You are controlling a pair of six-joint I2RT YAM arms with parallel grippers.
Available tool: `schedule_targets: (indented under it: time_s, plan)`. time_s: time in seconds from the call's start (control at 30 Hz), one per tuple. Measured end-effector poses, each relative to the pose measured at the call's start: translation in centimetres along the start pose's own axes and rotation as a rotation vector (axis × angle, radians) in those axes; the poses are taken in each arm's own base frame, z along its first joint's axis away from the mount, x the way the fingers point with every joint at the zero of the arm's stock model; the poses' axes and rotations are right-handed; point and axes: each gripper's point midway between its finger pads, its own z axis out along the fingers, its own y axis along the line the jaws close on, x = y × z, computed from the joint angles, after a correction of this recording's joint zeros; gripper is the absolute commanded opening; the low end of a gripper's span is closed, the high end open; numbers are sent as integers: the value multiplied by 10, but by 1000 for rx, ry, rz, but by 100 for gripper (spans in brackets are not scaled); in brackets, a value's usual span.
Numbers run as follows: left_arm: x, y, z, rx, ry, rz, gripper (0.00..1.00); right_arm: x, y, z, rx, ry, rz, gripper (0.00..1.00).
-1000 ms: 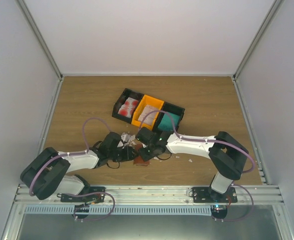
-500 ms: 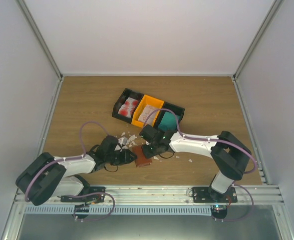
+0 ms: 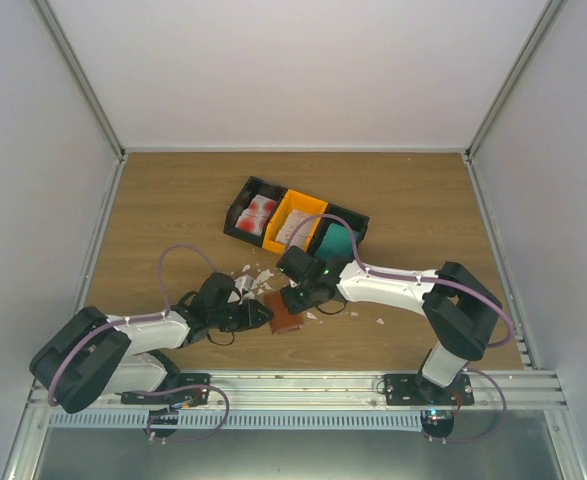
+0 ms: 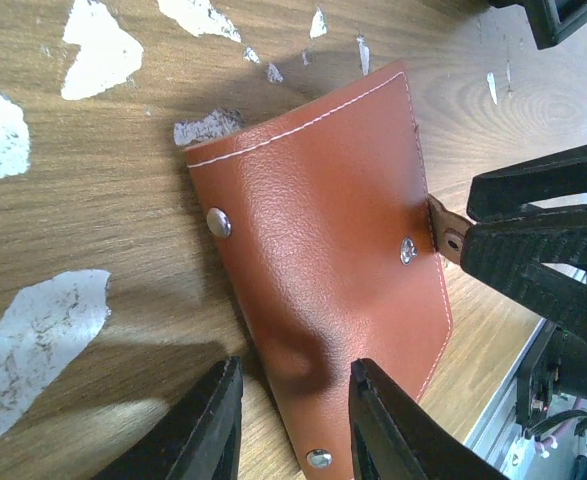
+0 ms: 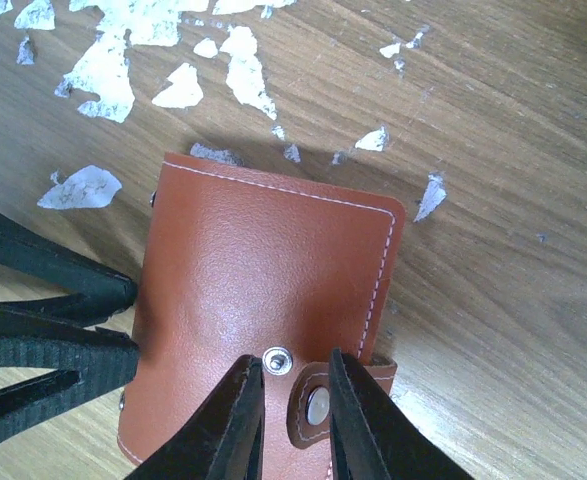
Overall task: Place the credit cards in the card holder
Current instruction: Close the card holder at the center of the board.
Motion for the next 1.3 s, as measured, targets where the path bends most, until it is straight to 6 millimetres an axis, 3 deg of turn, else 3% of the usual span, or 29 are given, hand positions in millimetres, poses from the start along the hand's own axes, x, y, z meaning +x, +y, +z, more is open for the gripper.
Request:
schedule_targets:
  time_s: [0.13,0.47,0.73,0.87,1.07,1.17,1.3]
  plan:
    - [1,0,0,0,0,0,33,0,1,-1,-2,6,5,19]
    - [0,0,0,2,-1,2,33,6,-2,-5,29,37,5,33]
    - [1,0,0,2,-1,1,33,5,2,-4,45,48,-16,22]
    - [1,0,0,2,-1,1,33,5,0,-4,56,50,-15,21]
    - [1,0,0,2,-1,1,33,8,-2,-1,66,64,-18,31]
    - [1,0,0,2,-1,1,33,9,-2,0,67,67,-24,28]
    - [1,0,0,2,-1,1,33,11,-2,3,71,75,-27,14]
